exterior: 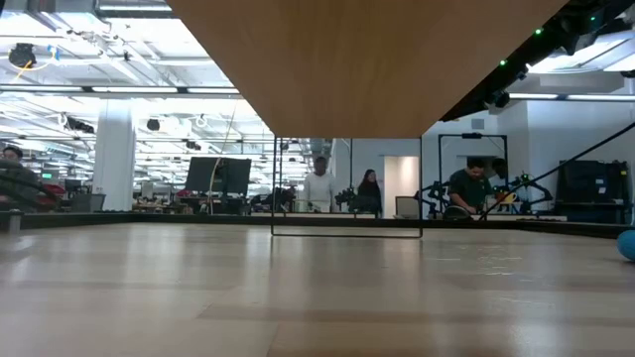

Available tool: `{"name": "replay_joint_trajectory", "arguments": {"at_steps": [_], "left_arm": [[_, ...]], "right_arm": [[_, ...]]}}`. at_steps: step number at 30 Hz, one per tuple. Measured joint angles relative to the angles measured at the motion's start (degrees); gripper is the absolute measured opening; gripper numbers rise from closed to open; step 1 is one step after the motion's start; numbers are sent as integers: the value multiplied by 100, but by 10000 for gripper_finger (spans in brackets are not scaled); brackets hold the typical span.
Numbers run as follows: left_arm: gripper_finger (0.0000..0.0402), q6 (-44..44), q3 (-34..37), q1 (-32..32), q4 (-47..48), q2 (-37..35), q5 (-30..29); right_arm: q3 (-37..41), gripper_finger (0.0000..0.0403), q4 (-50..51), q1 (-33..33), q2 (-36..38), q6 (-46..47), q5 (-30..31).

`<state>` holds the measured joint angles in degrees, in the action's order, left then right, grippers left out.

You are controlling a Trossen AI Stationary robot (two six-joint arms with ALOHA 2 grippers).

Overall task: Stack small to large cups/mugs on shelf
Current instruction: Put the light blue mug on the shelf

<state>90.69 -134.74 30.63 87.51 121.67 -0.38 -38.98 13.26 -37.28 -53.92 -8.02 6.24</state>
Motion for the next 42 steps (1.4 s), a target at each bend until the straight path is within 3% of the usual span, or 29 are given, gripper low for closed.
{"name": "replay_joint_trajectory", "arguments": {"at_steps": [5,19,42], "left_arm": [[27,-81,0,0,-125,-3,34],[103,-73,0,0,-256,-7,64],[105,-96,-22,2,-370,-336,-187]], "right_arm": [[0,127,0,0,1,-1,0],[0,127,-1,0,1,-3,0],[0,127,-4,0,0,-23,-2]]}}
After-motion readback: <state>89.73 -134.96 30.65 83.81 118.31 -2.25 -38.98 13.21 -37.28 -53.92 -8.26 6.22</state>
